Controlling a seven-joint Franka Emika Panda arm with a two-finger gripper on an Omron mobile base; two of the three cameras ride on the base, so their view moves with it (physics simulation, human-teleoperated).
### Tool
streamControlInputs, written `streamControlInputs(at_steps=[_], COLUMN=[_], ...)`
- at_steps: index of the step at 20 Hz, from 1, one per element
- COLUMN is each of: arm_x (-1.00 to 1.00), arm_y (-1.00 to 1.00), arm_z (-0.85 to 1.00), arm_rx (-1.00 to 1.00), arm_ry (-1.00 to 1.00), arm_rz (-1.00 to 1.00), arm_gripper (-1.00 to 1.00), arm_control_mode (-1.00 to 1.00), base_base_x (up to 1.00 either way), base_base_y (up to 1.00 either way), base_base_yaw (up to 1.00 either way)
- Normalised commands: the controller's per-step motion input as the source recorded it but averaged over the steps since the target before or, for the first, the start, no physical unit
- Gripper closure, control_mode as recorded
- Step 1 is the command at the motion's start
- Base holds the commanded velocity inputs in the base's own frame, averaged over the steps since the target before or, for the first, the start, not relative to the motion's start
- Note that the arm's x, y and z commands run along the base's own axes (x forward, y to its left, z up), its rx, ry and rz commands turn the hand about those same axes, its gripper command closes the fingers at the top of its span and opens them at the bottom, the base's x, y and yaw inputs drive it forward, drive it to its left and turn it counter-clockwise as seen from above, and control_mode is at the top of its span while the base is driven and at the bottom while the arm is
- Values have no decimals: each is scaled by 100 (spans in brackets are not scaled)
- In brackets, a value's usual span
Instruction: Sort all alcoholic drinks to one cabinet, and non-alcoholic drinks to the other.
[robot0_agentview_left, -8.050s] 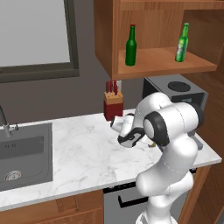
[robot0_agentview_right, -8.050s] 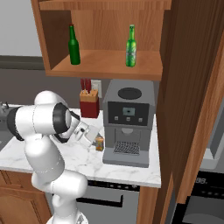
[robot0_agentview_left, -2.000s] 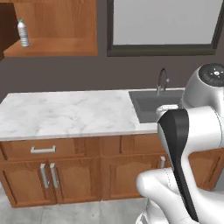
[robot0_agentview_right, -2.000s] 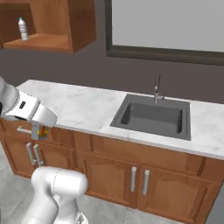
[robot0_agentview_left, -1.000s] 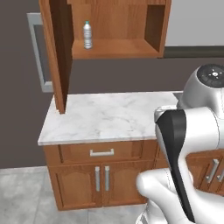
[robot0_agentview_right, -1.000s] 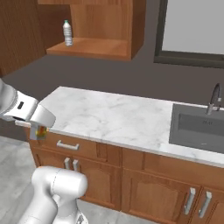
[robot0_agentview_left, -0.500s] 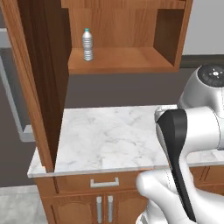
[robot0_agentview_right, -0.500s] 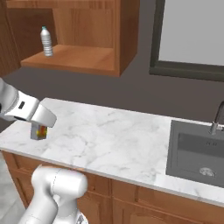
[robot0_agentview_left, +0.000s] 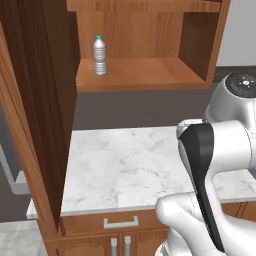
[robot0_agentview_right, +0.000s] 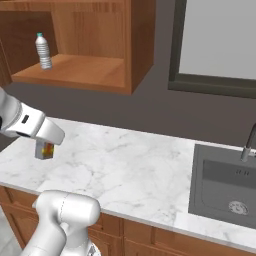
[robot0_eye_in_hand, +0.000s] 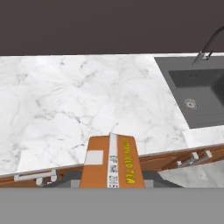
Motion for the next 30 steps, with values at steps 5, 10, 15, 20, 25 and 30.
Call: streamControlInputs(at_steps=[5, 10, 15, 20, 25, 30], arm_x=[0, 0, 5, 28, 62, 57], arm_y=[13, 20, 8, 9, 15, 6], arm_z=[7, 49, 70, 43, 11, 9], arm_rx=[2, 7, 3, 0, 0, 0], arm_ry=[0, -12, -12, -12, -17, -17], arm_rz=[0, 5, 6, 1, 0, 0], arm_gripper=[100, 100, 100, 100, 100, 100], arm_control_mode=[-100, -100, -100, -100, -100, -100], base_base_x=[19, 0, 0, 0, 0, 0], base_base_y=[22, 0, 0, 0, 0, 0], base_base_yaw=[0, 0, 0, 0, 0, 0])
